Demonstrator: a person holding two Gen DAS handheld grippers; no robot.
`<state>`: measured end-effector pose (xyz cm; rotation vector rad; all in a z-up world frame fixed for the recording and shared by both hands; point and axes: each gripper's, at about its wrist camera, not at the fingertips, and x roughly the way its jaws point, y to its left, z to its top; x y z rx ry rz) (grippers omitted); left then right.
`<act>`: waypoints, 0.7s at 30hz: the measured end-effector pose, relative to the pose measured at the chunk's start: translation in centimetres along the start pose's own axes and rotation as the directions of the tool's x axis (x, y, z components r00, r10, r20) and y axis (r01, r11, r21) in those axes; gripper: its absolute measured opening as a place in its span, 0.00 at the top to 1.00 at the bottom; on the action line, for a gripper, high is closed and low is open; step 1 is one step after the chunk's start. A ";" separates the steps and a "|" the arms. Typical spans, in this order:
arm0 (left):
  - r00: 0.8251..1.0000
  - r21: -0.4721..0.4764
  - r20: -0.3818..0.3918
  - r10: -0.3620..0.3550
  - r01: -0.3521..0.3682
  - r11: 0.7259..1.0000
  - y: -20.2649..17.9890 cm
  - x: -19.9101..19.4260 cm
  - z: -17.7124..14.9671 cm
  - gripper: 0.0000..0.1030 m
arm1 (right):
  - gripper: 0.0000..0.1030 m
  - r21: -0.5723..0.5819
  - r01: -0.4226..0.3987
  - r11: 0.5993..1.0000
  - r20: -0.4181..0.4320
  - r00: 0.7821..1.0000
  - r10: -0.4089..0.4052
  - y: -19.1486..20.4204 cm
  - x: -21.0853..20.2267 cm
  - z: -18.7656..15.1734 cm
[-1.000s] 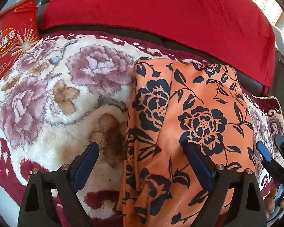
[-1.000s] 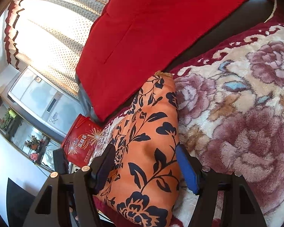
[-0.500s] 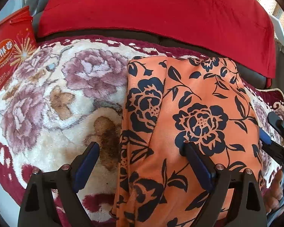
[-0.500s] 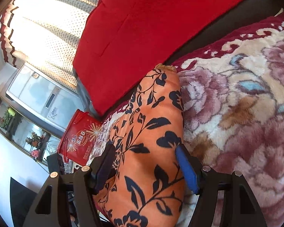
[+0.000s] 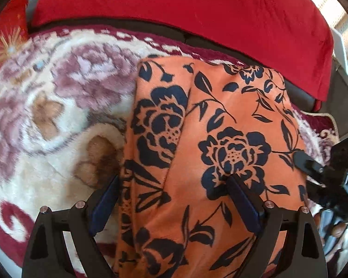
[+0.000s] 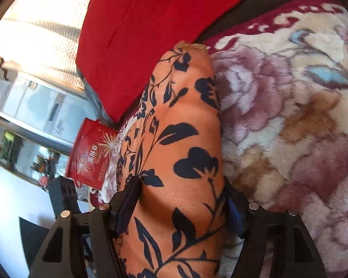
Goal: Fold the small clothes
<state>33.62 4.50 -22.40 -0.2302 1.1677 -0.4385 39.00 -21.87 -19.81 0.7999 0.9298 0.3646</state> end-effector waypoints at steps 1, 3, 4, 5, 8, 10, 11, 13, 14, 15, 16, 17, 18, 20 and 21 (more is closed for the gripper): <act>1.000 -0.011 -0.009 -0.020 0.020 1.000 0.1 0.3 0.0 0.10 | 0.30 -0.011 0.003 1.000 -0.002 1.000 -0.003 0.1 0.2 0.1; 0.999 -0.037 -0.014 -0.051 0.051 0.998 0.4 0.5 0.1 0.11 | 0.30 -0.014 0.003 1.000 0.000 1.000 -0.003 0.1 0.4 0.1; 0.998 -0.047 -0.013 -0.066 0.065 0.997 0.5 0.7 0.1 0.14 | 0.30 -0.016 0.003 1.000 0.003 1.000 -0.003 0.1 0.4 0.0; 0.997 -0.055 -0.015 -0.078 0.077 0.995 0.6 0.7 0.1 0.16 | 0.31 -0.026 0.009 1.000 0.009 1.000 -0.009 0.1 0.4 -0.1; 0.996 -0.075 0.000 -0.094 0.094 0.993 0.7 0.8 -0.1 0.31 | 0.36 -0.046 0.031 0.998 0.026 0.999 -0.030 0.4 0.5 -0.3; 0.995 -0.075 0.014 -0.094 0.095 0.993 0.6 0.6 -0.3 0.39 | 0.43 -0.058 0.036 0.998 0.038 0.999 -0.034 1.1 0.7 -0.5; 0.995 -0.075 0.023 -0.097 0.098 0.992 0.6 0.4 -0.3 0.45 | 0.43 -0.064 0.037 0.997 0.045 0.998 -0.034 1.4 0.8 -0.7; 0.994 -0.066 0.039 -0.099 0.102 0.993 0.4 0.0 -0.3 0.55 | 0.47 -0.072 0.043 0.996 0.058 0.998 -0.039 1.8 0.9 -0.9; 0.994 -0.063 0.044 -0.097 0.100 0.993 0.4 -0.3 -0.3 0.57 | 0.48 -0.078 0.048 0.996 0.064 0.997 -0.043 2.0 0.9 -0.9; 0.994 -0.060 0.048 -0.096 0.099 0.993 0.4 -0.4 -0.3 0.61 | 0.49 -0.085 0.052 0.995 0.070 0.996 -0.046 2.2 0.9 -1.0; 0.994 -0.056 0.055 -0.094 0.097 0.994 0.3 -0.6 -0.3 0.64 | 0.51 -0.091 0.055 0.994 0.075 0.996 -0.048 2.4 0.9 -1.0; 0.993 -0.054 0.067 -0.097 0.101 0.993 0.2 -1.0 -0.2 0.65 | 0.52 -0.099 0.059 0.993 0.084 0.995 -0.051 2.7 0.8 -1.1; 0.992 -0.049 0.078 -0.102 0.106 0.993 -0.1 -1.4 -0.1 0.67 | 0.56 -0.111 0.061 0.992 0.095 0.994 -0.050 3.1 0.7 -1.2; 0.988 -0.018 0.106 -0.112 0.114 0.993 -0.8 -2.3 -0.1 0.67 | 0.59 -0.146 0.058 0.988 0.117 0.992 -0.041 3.9 0.2 -1.2; 0.987 -0.001 0.117 -0.113 0.114 0.993 -1.3 -2.7 -0.1 0.68 | 0.60 -0.159 0.058 0.986 0.123 0.992 -0.039 4.3 0.0 -1.3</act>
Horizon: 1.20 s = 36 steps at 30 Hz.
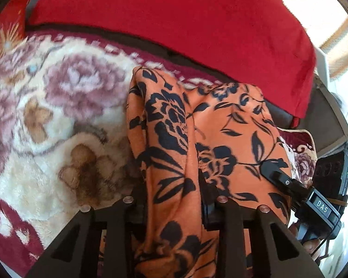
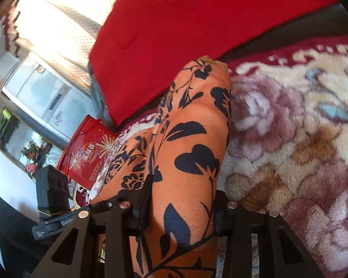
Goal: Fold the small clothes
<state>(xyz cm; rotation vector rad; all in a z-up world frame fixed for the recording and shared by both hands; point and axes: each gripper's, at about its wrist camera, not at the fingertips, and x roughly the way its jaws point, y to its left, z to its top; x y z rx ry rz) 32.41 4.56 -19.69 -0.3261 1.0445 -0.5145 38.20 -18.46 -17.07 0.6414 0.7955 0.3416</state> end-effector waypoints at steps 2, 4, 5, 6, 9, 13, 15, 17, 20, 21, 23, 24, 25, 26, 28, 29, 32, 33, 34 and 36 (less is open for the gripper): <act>1.000 0.038 0.019 -0.018 0.017 0.999 -1.4 -0.4 -0.1 0.69 | 0.61 -0.024 0.005 1.000 0.017 1.000 -0.005 0.5 -0.8 0.1; 0.998 0.085 0.039 -0.042 0.038 0.996 -3.2 -0.7 -0.3 0.70 | 0.61 -0.036 0.010 0.999 0.054 0.998 -0.008 0.4 -2.2 0.3; 0.998 0.104 0.048 -0.050 0.045 0.994 -4.0 -0.6 -0.3 0.70 | 0.61 -0.030 0.009 1.000 0.076 0.997 -0.007 0.0 -3.1 0.5; 0.997 0.122 0.057 -0.060 0.053 0.991 -4.8 -0.7 -0.3 0.70 | 0.61 -0.020 0.007 1.000 0.093 0.996 -0.005 -0.4 -3.9 0.7; 0.993 0.176 0.079 -0.093 0.078 0.981 -7.6 -0.3 -0.7 0.70 | 0.61 0.002 0.009 1.000 0.154 0.988 -0.009 -1.8 -6.7 1.1; 0.996 0.268 0.064 -0.060 0.041 0.963 -11.5 2.1 -1.8 0.69 | 0.61 0.040 0.027 0.999 0.196 0.980 -0.035 -3.9 -9.5 1.4; 0.998 0.300 0.061 -0.003 -0.016 0.954 -12.3 3.3 -1.8 0.63 | 0.61 0.083 0.041 0.996 0.157 0.986 -0.054 -5.5 -9.6 1.5; 0.997 0.325 0.055 0.055 -0.070 0.943 -12.4 3.9 -2.0 0.55 | 0.54 0.156 0.103 0.982 0.086 0.989 -0.117 -7.5 -9.0 1.3; 0.995 0.320 0.048 0.087 -0.097 0.942 -11.8 3.6 -2.0 0.46 | 0.45 0.167 0.219 0.961 0.071 0.970 -0.233 -8.6 -9.7 1.1; 0.992 0.324 0.074 0.101 -0.120 0.938 -11.6 2.9 -2.2 0.44 | 0.45 0.149 0.235 0.960 0.116 0.960 -0.253 -8.0 -10.8 1.3; 0.982 0.340 0.140 0.125 -0.166 0.926 -11.5 1.5 -2.9 0.39 | 0.45 0.073 0.292 0.954 0.232 0.925 -0.301 -6.5 -13.1 1.3; 0.972 0.349 0.185 0.147 -0.205 0.915 -11.5 0.6 -3.5 0.38 | 0.45 0.035 0.300 0.953 0.286 0.911 -0.297 -5.6 -14.2 1.2; 0.966 0.354 0.204 0.158 -0.223 0.908 -11.4 0.4 -3.7 0.36 | 0.45 0.010 0.281 0.960 0.316 0.910 -0.269 -5.0 -14.8 0.9; 0.962 0.358 0.217 0.168 -0.238 0.903 -11.4 0.2 -4.1 0.36 | 0.45 -0.021 0.240 0.970 0.326 0.919 -0.221 -4.3 -15.1 0.7; 0.962 0.359 0.182 0.206 -0.260 0.897 -10.8 1.2 -4.4 0.34 | 0.49 -0.058 0.222 0.973 0.287 0.938 -0.197 -3.5 -14.2 0.2; 0.962 0.357 0.146 0.230 -0.268 0.895 -10.4 2.4 -4.5 0.34 | 0.50 -0.068 0.221 0.973 0.236 0.951 -0.199 -3.3 -12.9 -0.1; 0.958 0.351 0.131 0.254 -0.284 0.892 -9.8 3.3 -4.7 0.31 | 0.51 -0.096 0.265 0.959 0.052 0.964 -0.261 -4.0 -8.5 -1.6; 0.957 0.349 0.127 0.259 -0.288 0.892 -9.8 3.1 -4.5 0.31 | 0.51 -0.125 0.285 0.950 0.077 0.958 -0.277 -3.4 -8.5 -1.8; 0.956 0.340 0.122 0.268 -0.294 0.893 -10.0 2.5 -4.4 0.31 | 0.51 -0.144 0.311 0.939 0.084 0.950 -0.302 -2.8 -8.6 -1.9; 0.951 0.324 0.144 0.275 -0.308 0.895 -10.5 0.9 -5.1 0.31 | 0.51 -0.134 0.320 0.938 0.103 0.946 -0.308 -1.4 -9.9 -2.5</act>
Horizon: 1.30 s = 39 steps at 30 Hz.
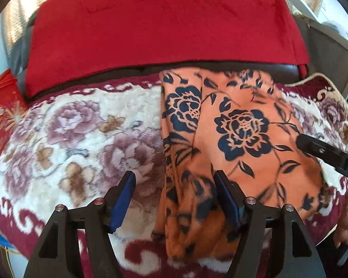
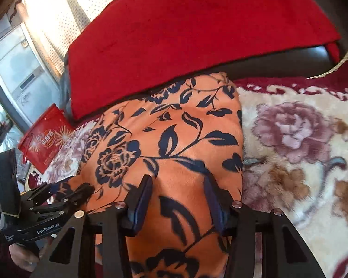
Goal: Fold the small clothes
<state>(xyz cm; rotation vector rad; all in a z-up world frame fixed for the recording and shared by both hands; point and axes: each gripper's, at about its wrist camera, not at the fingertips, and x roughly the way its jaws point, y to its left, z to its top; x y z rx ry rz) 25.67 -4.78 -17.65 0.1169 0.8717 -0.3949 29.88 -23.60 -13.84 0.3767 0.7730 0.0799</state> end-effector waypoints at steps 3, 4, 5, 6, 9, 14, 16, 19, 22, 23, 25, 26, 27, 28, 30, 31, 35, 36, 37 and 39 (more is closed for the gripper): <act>0.998 0.016 0.035 0.061 -0.062 0.998 -0.9 -2.7 -0.9 0.24 | 0.51 0.001 -0.019 1.000 0.084 0.996 0.019 1.1 -3.5 -1.0; 0.993 0.037 0.045 0.107 -0.109 0.993 -1.4 -3.8 -1.1 0.20 | 0.50 -0.014 -0.009 1.000 0.115 0.993 0.010 1.8 -4.7 -1.4; 0.989 0.049 0.059 0.137 -0.140 0.989 -1.9 -4.6 -1.1 0.20 | 0.48 -0.023 -0.003 1.000 0.146 0.989 0.007 2.5 -6.1 -1.9; 0.983 0.058 0.081 0.163 -0.168 0.984 -2.2 -5.5 -1.2 0.19 | 0.44 -0.029 0.004 1.000 0.164 0.986 0.001 3.0 -7.0 -2.3; 0.964 0.068 0.150 0.219 -0.231 0.971 -2.7 -8.4 -1.1 0.09 | 0.36 -0.048 0.032 0.998 0.212 0.977 -0.022 4.4 -10.0 -3.4; 0.932 0.054 0.258 0.254 -0.276 0.960 -3.4 -13.2 -1.1 0.02 | 0.36 -0.065 0.092 0.994 0.253 0.965 -0.073 5.5 -13.8 -4.0; 0.931 0.048 0.276 0.238 -0.261 0.964 -3.6 -14.8 -1.1 0.02 | 0.35 -0.069 0.109 0.992 0.257 0.962 -0.088 5.6 -14.9 -4.3; 0.932 0.035 0.288 0.221 -0.240 0.970 -3.6 -16.3 -1.1 0.02 | 0.35 -0.083 0.125 0.989 0.267 0.959 -0.099 6.3 -16.3 -4.7; 0.928 0.026 0.294 0.228 -0.247 0.969 -3.9 -17.4 -1.2 0.02 | 0.35 -0.098 0.139 0.985 0.275 0.955 -0.107 7.2 -17.6 -5.0; 0.924 0.021 0.300 0.236 -0.253 0.967 -3.9 -17.8 -1.2 0.02 | 0.35 -0.098 0.138 0.986 0.279 0.954 -0.105 7.4 -17.9 -5.1; 0.920 0.009 0.310 0.240 -0.255 0.967 -3.8 -18.4 -1.3 0.02 | 0.35 -0.109 0.145 0.983 0.291 0.951 -0.108 7.9 -18.9 -5.2; 0.919 0.002 0.312 0.240 -0.254 0.967 -3.6 -18.8 -1.3 0.02 | 0.35 -0.116 0.156 0.981 0.298 0.947 -0.115 8.2 -19.3 -5.3; 0.919 -0.006 0.311 0.242 -0.253 0.968 -3.5 -19.2 -1.3 0.02 | 0.35 -0.119 0.165 0.979 0.305 0.944 -0.122 8.4 -19.6 -5.3; 0.918 -0.014 0.312 0.246 -0.254 0.967 -3.4 -19.5 -1.3 0.02 | 0.35 -0.121 0.168 0.978 0.309 0.943 -0.124 8.5 -19.9 -5.3; 0.912 -0.033 0.317 0.260 -0.263 0.964 -3.1 -20.1 -1.2 0.02 | 0.35 -0.128 0.171 0.977 0.325 0.938 -0.122 8.9 -20.5 -5.2; 0.909 -0.042 0.321 0.267 -0.268 0.963 -2.9 -20.4 -1.2 0.02 | 0.35 -0.130 0.171 0.977 0.332 0.936 -0.120 9.1 -20.9 -5.2; 0.899 -0.074 0.336 0.282 -0.273 0.959 -2.2 -21.5 -1.3 0.02 | 0.34 -0.160 0.184 0.970 0.351 0.929 -0.119 10.4 -21.9 -5.3; 0.897 -0.080 0.338 0.284 -0.273 0.959 -2.0 -21.7 -1.3 0.02 | 0.34 -0.166 0.182 0.969 0.356 0.928 -0.113 10.8 -22.1 -5.3; 0.897 -0.083 0.338 0.284 -0.272 0.959 -1.8 -21.9 -1.3 0.02 | 0.34 -0.169 0.178 0.969 0.361 0.926 -0.108 11.0 -22.3 -5.4; 0.895 -0.092 0.342 0.288 -0.273 0.958 -1.5 -22.3 -1.3 0.02 | 0.34 -0.163 0.175 0.971 0.365 0.925 -0.105 11.4 -22.5 -5.4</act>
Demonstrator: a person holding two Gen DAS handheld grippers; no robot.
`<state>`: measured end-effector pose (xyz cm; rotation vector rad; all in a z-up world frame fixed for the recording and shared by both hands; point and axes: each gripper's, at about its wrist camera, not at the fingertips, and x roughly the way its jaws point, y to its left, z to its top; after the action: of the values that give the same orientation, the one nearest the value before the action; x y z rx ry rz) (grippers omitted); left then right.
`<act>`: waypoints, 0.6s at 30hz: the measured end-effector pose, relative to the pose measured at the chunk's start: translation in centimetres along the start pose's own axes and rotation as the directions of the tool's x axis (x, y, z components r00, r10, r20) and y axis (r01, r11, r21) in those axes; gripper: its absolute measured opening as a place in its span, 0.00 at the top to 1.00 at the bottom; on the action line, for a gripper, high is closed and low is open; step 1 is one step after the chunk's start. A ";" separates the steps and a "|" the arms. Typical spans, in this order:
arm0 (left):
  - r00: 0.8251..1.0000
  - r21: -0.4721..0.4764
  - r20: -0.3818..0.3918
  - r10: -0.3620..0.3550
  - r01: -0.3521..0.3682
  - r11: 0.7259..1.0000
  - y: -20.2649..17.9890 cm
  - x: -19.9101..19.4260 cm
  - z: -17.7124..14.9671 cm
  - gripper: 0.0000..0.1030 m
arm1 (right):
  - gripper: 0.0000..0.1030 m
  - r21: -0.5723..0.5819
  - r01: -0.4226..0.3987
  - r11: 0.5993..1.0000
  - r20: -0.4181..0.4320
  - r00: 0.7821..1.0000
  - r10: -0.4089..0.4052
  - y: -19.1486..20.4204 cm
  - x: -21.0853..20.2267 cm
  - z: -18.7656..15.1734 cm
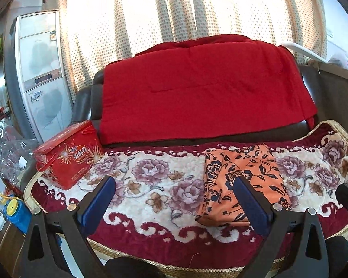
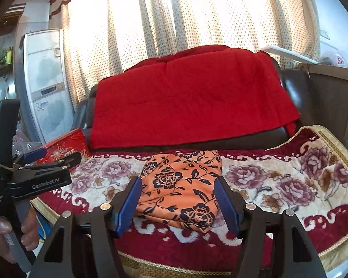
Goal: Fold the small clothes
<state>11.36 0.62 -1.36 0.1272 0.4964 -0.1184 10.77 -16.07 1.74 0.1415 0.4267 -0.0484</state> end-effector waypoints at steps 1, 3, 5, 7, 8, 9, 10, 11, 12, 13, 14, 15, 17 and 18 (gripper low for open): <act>1.000 -0.006 0.003 0.001 -0.001 1.000 0.3 -0.1 0.1 0.02 | 0.34 0.006 0.000 1.000 0.003 1.000 0.000 0.1 -0.1 0.1; 1.000 -0.016 0.006 -0.002 0.003 1.000 0.7 -0.3 0.2 0.02 | 0.34 0.019 -0.010 1.000 0.008 1.000 0.009 0.3 -0.4 0.2; 1.000 -0.028 0.009 0.001 -0.001 1.000 1.1 -0.4 0.3 0.02 | 0.34 0.022 -0.022 1.000 0.014 1.000 0.022 0.5 -0.7 0.4; 1.000 -0.040 0.017 0.003 -0.002 0.999 1.5 -0.6 0.4 0.02 | 0.34 0.020 -0.027 0.999 0.022 0.999 0.026 0.8 -0.9 0.5; 1.000 -0.045 0.022 0.005 -0.004 0.999 1.7 -0.7 0.5 0.02 | 0.34 0.017 -0.029 0.999 0.026 0.999 0.029 0.9 -1.1 0.6; 1.000 -0.048 0.025 0.007 -0.006 0.999 1.9 -0.8 0.5 0.02 | 0.34 0.013 -0.032 0.999 0.028 0.999 0.031 1.1 -1.2 0.6; 0.999 -0.052 0.030 0.012 -0.011 0.999 2.1 -0.9 0.5 0.02 | 0.33 0.009 -0.032 0.999 0.029 0.999 0.032 1.3 -1.2 0.6; 0.999 -0.054 0.035 0.016 -0.014 0.998 2.2 -1.1 0.6 0.02 | 0.33 0.004 -0.032 0.999 0.029 0.999 0.032 1.4 -1.2 0.6; 0.999 -0.056 0.035 0.018 -0.016 0.998 2.3 -1.1 0.6 0.02 | 0.33 0.000 -0.032 0.999 0.029 0.999 0.032 1.6 -1.2 0.6; 0.999 -0.058 0.034 0.018 -0.016 0.998 2.4 -1.2 0.6 0.02 | 0.33 -0.003 -0.032 0.999 0.026 0.999 0.032 1.7 -1.1 0.5; 0.999 -0.062 0.030 0.014 -0.012 0.998 2.6 -1.2 0.6 0.02 | 0.33 -0.005 -0.032 0.999 0.024 0.999 0.032 1.8 -1.1 0.4; 1.000 -0.063 0.029 0.012 -0.010 0.998 2.6 -1.3 0.7 0.02 | 0.33 -0.007 -0.032 0.999 0.020 0.999 0.032 2.0 -1.1 0.4; 0.999 -0.065 0.033 0.011 -0.008 0.998 2.8 -1.5 0.7 0.02 | 0.33 -0.011 -0.024 1.000 0.015 1.000 0.024 2.3 -1.0 0.3; 0.999 -0.066 0.037 0.010 -0.008 0.998 2.8 -1.6 0.7 0.02 | 0.33 -0.012 -0.021 1.000 0.012 1.000 0.021 2.3 -0.9 0.3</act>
<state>10.67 3.43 0.32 0.0623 0.4623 -0.0954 10.21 -13.82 2.68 0.1334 0.4133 -0.0264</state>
